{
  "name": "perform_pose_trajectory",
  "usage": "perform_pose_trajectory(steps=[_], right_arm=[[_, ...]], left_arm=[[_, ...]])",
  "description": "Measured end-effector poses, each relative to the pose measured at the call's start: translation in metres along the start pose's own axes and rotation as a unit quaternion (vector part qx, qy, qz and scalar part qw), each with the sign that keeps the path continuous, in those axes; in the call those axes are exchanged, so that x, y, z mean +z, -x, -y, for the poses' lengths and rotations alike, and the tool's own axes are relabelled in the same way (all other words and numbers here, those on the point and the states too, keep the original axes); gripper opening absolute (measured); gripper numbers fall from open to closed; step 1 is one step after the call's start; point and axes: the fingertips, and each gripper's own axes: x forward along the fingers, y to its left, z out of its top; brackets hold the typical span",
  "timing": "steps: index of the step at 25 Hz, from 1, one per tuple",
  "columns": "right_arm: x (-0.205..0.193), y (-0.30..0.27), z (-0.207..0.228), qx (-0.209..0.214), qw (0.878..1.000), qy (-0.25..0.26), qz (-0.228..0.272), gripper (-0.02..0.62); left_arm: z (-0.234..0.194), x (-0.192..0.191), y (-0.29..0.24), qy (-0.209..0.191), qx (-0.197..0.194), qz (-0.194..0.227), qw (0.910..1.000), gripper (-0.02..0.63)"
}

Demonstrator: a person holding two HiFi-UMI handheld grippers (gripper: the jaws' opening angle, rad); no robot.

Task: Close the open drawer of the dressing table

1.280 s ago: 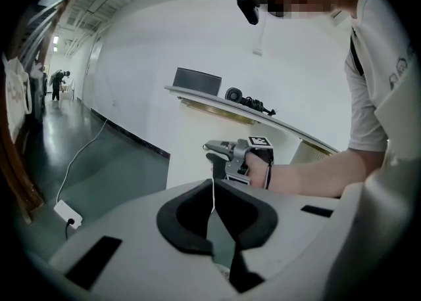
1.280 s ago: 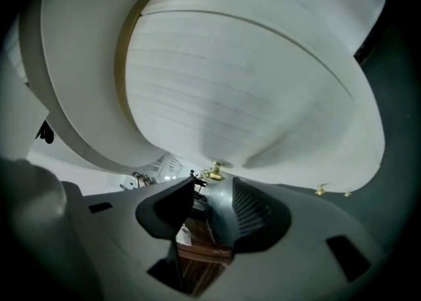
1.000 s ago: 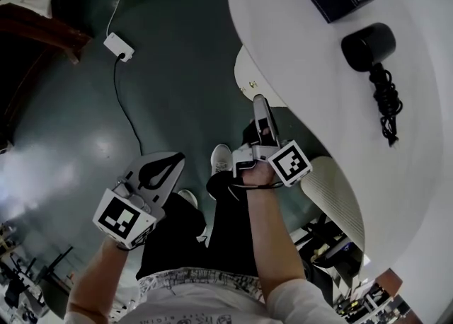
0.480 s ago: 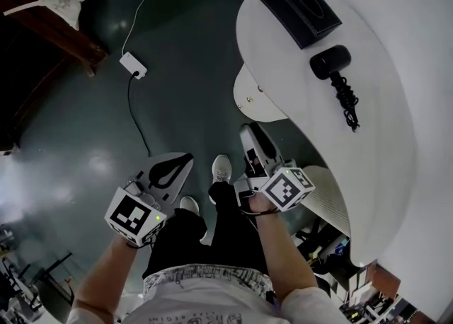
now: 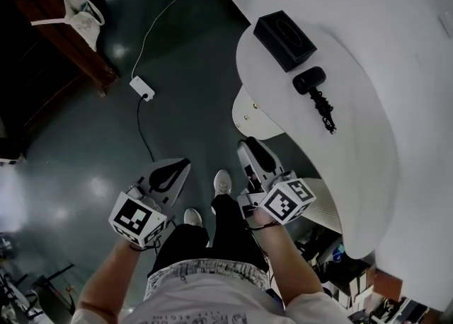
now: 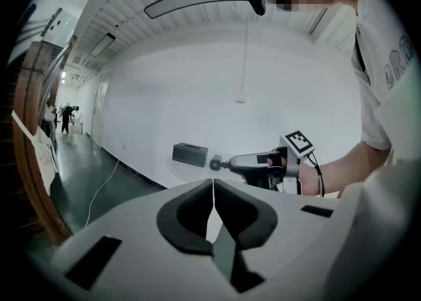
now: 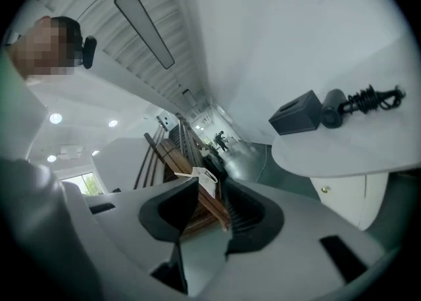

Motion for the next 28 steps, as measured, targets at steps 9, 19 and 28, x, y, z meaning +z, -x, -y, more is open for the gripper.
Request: perform_pose_trajectory(steps=[9,19,28], right_arm=[[0.034,0.015,-0.080,0.025,0.992,0.126,-0.014,0.127],[0.064,0.015,-0.118,0.047,0.980,0.191,-0.021,0.098],[0.085,0.021,-0.144,0.073,0.967,0.243,-0.033,0.052]], left_arm=[[0.006,0.058,0.031,-0.013,0.015,0.038,0.9991,0.025],[0.003,0.112,0.053,-0.023,0.039,0.074,0.9962,0.025],[0.001,0.141,0.057,-0.031,0.064,0.088,0.9936,0.025]])
